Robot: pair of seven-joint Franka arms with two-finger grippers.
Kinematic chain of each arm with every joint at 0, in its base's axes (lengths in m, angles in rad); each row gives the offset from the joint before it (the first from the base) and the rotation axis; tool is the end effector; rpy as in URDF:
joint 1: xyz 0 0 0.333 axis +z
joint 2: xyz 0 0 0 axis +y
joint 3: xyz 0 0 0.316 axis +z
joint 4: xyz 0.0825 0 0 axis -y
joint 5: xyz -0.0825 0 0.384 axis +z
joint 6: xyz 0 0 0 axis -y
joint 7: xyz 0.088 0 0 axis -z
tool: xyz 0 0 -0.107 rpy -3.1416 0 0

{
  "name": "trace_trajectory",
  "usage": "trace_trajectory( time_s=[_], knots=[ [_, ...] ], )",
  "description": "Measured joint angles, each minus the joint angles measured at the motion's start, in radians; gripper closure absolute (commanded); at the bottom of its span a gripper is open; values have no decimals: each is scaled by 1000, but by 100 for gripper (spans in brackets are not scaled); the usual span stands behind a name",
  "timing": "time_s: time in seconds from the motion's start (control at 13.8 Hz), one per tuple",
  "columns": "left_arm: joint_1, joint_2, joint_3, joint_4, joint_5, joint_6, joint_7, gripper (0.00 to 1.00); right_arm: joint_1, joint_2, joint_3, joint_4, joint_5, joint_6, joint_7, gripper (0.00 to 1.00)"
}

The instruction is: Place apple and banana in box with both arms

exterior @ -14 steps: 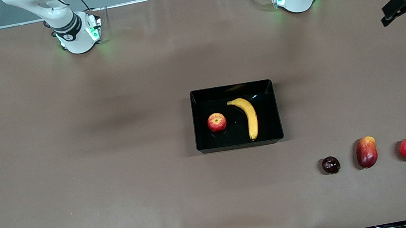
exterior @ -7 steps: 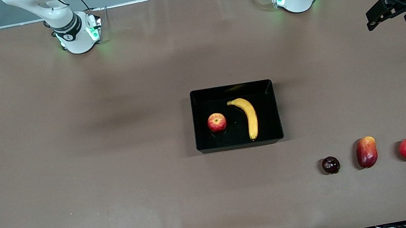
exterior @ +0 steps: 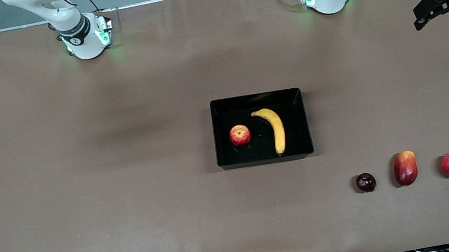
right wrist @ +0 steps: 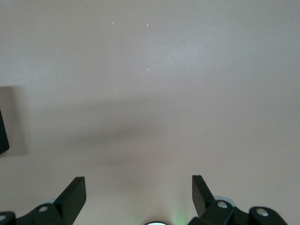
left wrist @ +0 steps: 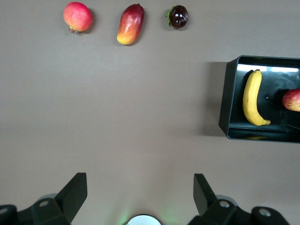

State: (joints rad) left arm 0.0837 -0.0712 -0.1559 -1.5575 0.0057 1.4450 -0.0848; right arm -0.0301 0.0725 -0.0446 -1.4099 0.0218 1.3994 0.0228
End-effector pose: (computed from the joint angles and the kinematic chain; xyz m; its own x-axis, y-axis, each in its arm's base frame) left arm 0.5177 -0.0402 0.6577 0.9991 0.0142 -0.0406 0.0134 -0.9997 -0.0202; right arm 0.5579 -0.0380 0.6444 0.9921 -0.0935 -0.0832 -0.0952 -0.9953 -0.0166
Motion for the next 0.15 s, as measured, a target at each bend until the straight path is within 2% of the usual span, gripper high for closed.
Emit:
trace_trajectory(
  time_s=[0.15],
  knots=[
    [1,0,3,0,0,-16,0,0,1,0,1,0,0,-1,0,0]
  ],
)
